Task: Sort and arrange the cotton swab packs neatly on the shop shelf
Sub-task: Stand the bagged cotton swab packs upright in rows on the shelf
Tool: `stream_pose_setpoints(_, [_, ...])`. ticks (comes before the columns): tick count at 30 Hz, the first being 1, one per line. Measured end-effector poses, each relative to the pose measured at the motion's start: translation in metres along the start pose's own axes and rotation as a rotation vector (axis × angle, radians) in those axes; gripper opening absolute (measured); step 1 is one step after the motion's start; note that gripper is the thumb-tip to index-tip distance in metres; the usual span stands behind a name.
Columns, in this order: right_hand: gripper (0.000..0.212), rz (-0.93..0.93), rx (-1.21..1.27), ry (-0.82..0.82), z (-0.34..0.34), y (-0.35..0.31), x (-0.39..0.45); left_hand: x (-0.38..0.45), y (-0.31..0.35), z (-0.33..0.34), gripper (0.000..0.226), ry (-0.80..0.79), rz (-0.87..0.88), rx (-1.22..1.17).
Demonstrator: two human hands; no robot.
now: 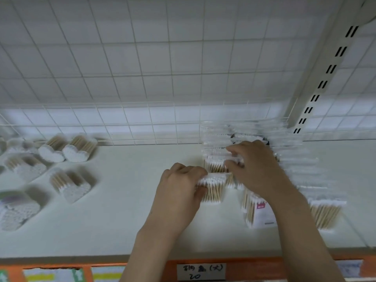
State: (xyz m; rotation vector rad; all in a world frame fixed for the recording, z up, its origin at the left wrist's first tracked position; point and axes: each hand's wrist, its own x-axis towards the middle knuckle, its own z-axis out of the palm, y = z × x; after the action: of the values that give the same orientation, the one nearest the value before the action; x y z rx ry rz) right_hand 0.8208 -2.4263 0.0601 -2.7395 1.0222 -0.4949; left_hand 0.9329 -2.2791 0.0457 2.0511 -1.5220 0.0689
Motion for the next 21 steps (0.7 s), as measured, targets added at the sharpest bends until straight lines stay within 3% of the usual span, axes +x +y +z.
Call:
stream_pose_setpoints(8, [0.031, 0.008, 0.135, 0.111, -0.022, 0.013, -0.019, 0.015, 0.017, 0.021, 0.031, -0.01, 0.032, 0.071])
stream_pose_setpoints(17, [0.029, 0.021, 0.207, 0.122, -0.021, 0.017, -0.033, 0.026, 0.02, 0.03, 0.037, -0.018, -0.007, 0.11])
stream_pose_setpoints(21, [0.026, -0.007, 0.219, 0.131, -0.019, 0.013, -0.033, 0.023, 0.021, 0.031, 0.05, 0.03, -0.03, 0.152])
